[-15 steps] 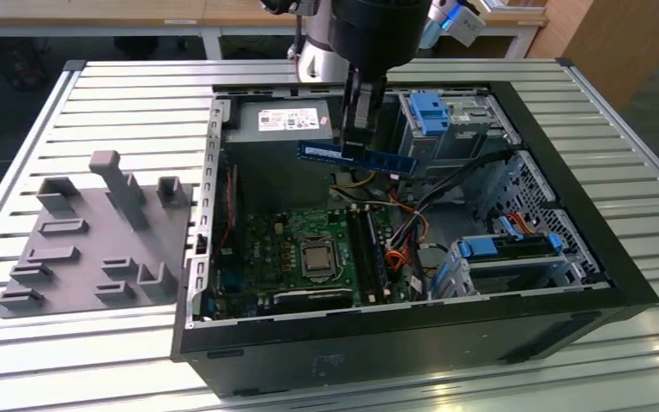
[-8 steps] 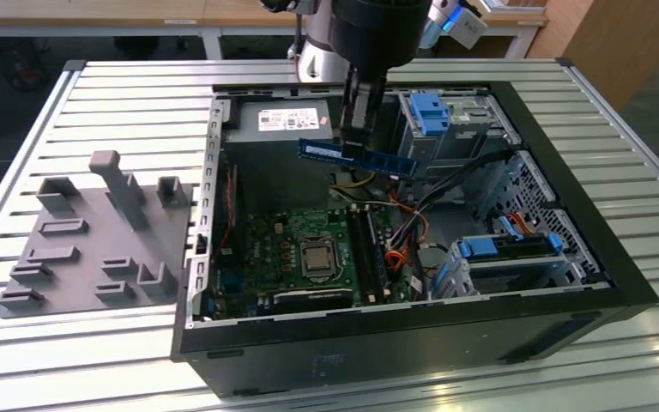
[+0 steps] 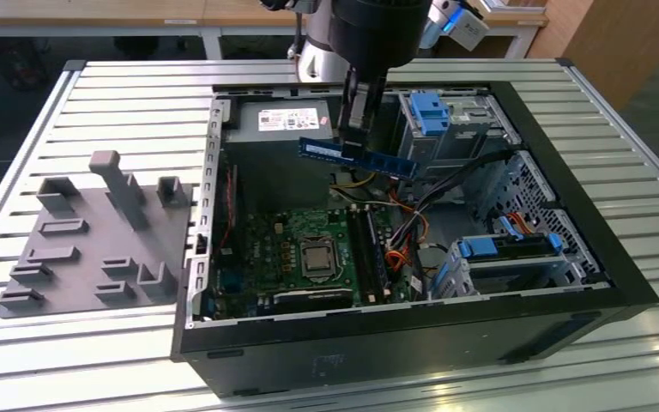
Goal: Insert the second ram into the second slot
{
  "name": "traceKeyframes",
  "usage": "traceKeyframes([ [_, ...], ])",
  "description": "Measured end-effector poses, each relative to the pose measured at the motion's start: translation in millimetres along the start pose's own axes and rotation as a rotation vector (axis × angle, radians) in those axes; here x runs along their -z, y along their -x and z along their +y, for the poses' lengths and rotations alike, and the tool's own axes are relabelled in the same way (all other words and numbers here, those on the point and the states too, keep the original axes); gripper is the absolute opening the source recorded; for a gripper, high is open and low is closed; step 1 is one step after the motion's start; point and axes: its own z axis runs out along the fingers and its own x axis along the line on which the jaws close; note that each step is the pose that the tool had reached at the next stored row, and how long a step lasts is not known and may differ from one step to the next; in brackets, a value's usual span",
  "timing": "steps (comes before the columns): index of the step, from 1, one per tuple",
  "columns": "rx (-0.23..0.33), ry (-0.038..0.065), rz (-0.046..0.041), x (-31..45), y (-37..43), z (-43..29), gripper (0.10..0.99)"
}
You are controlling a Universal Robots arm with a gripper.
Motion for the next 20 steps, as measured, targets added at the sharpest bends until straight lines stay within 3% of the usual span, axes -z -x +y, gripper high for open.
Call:
traceKeyframes([
  [20,-0.055,-0.001,-0.0021,-0.4,0.0,0.0,0.122],
])
